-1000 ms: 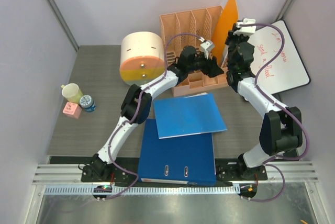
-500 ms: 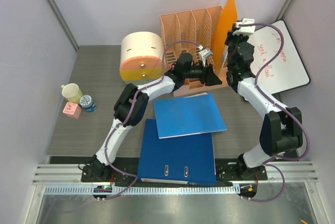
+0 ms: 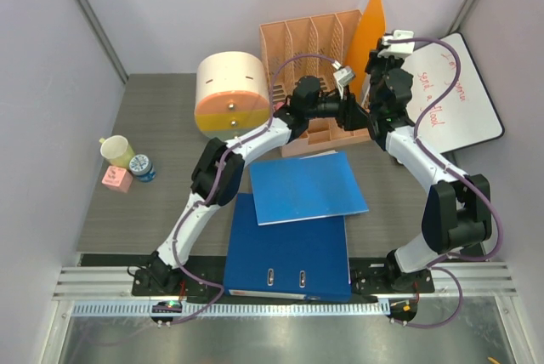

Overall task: Organize the desk
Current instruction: Place the folder in the storage box.

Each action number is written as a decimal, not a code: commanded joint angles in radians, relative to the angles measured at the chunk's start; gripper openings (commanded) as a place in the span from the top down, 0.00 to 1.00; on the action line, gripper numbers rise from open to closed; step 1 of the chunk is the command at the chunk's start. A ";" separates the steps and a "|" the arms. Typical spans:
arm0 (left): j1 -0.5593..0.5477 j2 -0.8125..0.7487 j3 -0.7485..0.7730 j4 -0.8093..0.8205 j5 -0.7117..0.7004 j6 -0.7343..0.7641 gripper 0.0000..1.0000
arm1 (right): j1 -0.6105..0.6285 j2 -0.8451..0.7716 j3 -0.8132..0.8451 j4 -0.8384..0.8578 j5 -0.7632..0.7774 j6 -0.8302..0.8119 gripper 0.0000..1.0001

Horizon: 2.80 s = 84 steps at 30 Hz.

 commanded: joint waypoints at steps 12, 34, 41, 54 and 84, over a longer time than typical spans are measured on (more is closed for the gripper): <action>-0.006 0.191 0.307 -0.088 -0.157 0.110 0.48 | 0.000 -0.048 -0.004 0.016 0.004 -0.001 0.99; 0.005 0.170 0.301 -0.039 -0.284 0.113 0.49 | 0.000 -0.096 -0.002 0.011 -0.013 0.026 0.99; 0.010 0.171 0.322 -0.030 -0.316 0.114 0.48 | 0.000 -0.114 -0.013 0.010 -0.019 0.032 0.99; 0.026 0.183 0.342 -0.018 -0.367 0.125 0.48 | 0.000 -0.079 -0.012 0.007 -0.024 0.051 0.99; 0.053 0.200 0.293 -0.019 -0.360 0.137 0.51 | 0.002 0.114 0.022 -0.025 0.024 0.061 0.99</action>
